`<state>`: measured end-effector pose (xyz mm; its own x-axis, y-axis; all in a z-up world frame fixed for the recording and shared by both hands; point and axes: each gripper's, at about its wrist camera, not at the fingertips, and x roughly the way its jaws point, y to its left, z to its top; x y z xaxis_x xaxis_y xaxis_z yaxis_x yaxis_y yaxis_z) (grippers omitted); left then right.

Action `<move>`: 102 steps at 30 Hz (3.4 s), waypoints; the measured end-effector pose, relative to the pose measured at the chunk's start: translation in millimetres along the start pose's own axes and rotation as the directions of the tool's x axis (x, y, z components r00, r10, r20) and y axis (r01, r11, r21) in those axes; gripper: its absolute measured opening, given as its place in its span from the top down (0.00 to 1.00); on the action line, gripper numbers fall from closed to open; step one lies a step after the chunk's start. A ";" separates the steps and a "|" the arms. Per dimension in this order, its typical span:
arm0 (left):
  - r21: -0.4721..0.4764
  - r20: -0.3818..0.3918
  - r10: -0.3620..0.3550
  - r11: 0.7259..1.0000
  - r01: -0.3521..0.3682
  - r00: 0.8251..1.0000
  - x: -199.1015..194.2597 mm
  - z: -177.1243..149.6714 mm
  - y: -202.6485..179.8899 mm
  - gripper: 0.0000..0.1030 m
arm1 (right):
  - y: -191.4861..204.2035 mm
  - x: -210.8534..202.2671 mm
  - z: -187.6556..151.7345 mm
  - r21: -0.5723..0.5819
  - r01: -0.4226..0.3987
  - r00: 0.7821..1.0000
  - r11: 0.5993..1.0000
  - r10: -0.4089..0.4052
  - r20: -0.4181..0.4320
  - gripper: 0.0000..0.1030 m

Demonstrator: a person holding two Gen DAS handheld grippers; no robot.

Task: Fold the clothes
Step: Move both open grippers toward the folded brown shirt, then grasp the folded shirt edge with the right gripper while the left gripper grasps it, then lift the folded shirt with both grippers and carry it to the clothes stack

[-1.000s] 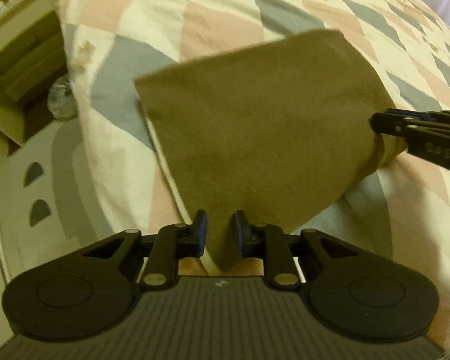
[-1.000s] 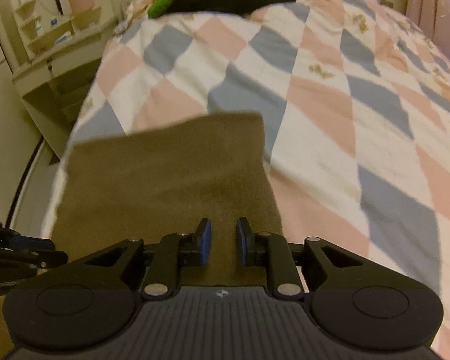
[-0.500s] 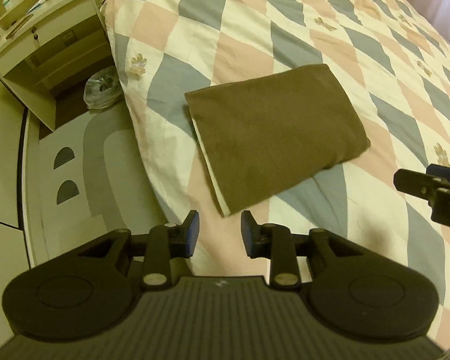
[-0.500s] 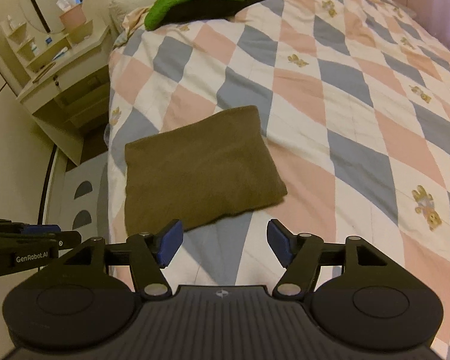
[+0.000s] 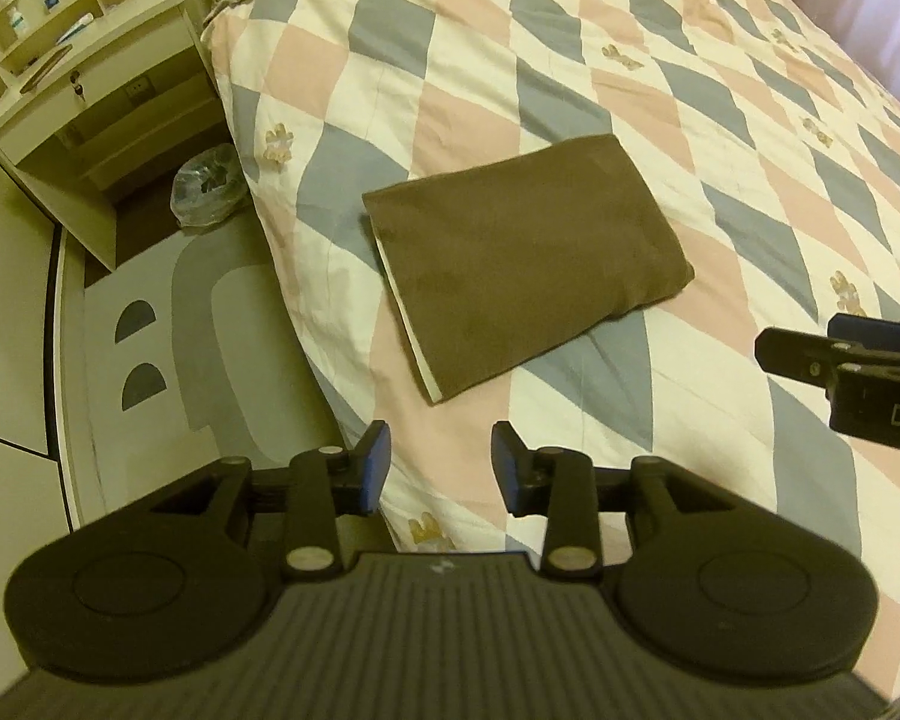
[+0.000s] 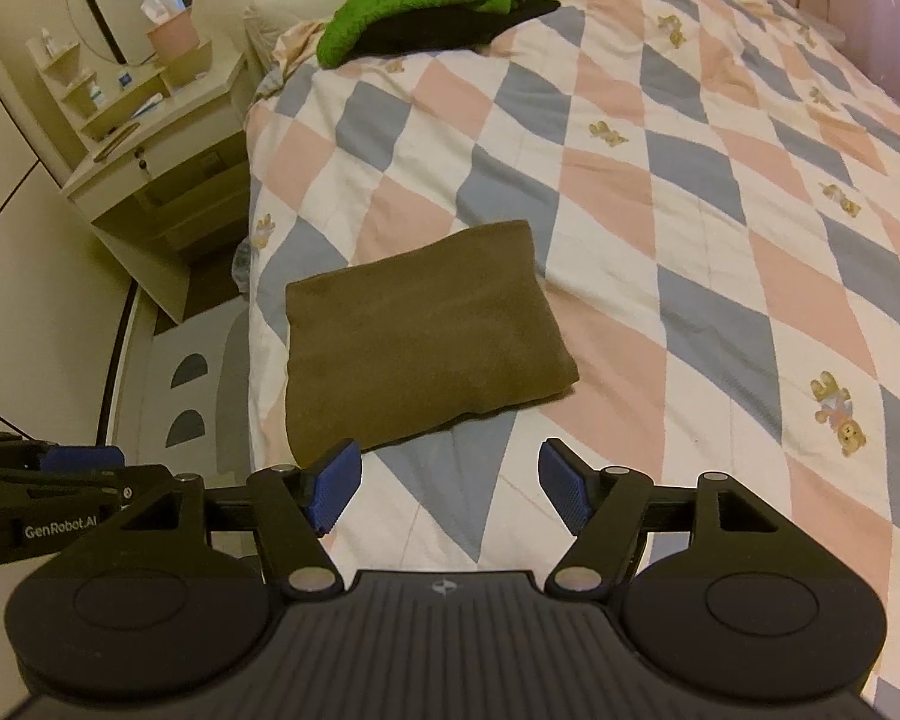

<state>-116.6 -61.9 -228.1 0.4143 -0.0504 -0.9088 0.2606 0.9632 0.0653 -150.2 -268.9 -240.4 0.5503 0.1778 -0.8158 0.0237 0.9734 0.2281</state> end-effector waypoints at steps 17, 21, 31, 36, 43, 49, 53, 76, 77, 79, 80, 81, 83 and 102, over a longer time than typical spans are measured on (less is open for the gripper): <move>-0.176 -0.009 -0.167 0.971 0.163 0.986 55.1 -20.5 44.9 0.47 | -27.4 66.0 -18.4 0.195 -0.169 0.978 0.966 0.189 -0.086 0.32; -0.383 0.048 -0.338 0.863 0.330 0.940 81.9 -25.2 91.6 0.29 | -41.1 121.6 -32.5 0.483 -0.338 0.914 0.807 0.405 -0.037 0.32; -0.707 0.210 -0.580 0.465 0.532 0.787 176.1 -19.9 164.9 0.21 | -14.9 251.2 -58.0 0.770 -0.356 0.863 0.529 0.503 0.053 0.33; -0.777 0.265 -0.668 0.279 0.564 0.696 221.5 -10.2 173.4 0.21 | -7.9 269.3 -57.5 0.811 -0.386 0.849 0.440 0.513 0.126 0.67; -0.806 0.327 -0.724 0.121 0.579 0.607 260.5 2.3 176.4 0.20 | -19.9 249.3 -47.6 0.849 -0.472 0.784 0.238 0.555 0.280 0.75; -0.793 0.308 -0.743 0.145 0.592 0.595 272.5 13.8 167.9 0.12 | -24.8 250.0 -34.9 0.867 -0.472 0.767 0.161 0.559 0.313 0.75; -0.772 0.404 -0.746 0.033 0.635 0.530 279.8 12.6 165.7 0.10 | -24.8 249.8 -32.4 0.868 -0.465 0.770 0.177 0.565 0.297 0.75; -0.663 0.143 -0.770 0.392 0.638 0.622 324.1 77.4 135.6 0.71 | -164.8 169.2 76.7 0.468 -0.302 0.946 0.830 0.320 0.044 0.41; -0.664 0.137 -0.771 0.394 0.635 0.622 324.9 77.6 135.4 0.71 | -178.9 174.4 86.7 0.434 -0.288 0.952 0.854 0.303 0.037 0.31; -0.664 0.125 -0.772 0.402 0.630 0.624 326.1 75.8 136.3 0.71 | -195.6 204.0 92.3 0.415 -0.336 0.926 0.846 0.378 -0.020 0.30; -0.664 0.119 -0.772 0.406 0.628 0.625 326.9 75.6 136.3 0.71 | -201.8 219.7 92.4 0.416 -0.369 0.903 0.831 0.426 -0.050 0.30; -0.664 0.114 -0.772 0.408 0.626 0.625 327.5 75.5 136.2 0.70 | -206.6 235.0 92.1 0.422 -0.400 0.877 0.813 0.473 -0.080 0.31; -0.664 0.111 -0.776 0.407 0.627 0.621 328.6 76.3 136.2 0.70 | -210.1 263.4 90.2 0.448 -0.453 0.819 0.771 0.558 -0.133 0.31; -0.267 -0.022 -0.750 0.641 0.719 0.661 236.4 131.9 93.3 0.83 | -181.4 210.6 37.9 0.537 -0.490 0.835 0.687 0.547 0.062 0.73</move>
<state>120.7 -18.7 -382.5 0.0590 -0.7502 -0.6586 0.2325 0.6519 -0.7217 -6.9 -413.5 -433.5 0.5241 0.6721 -0.5231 0.1943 0.5036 0.8418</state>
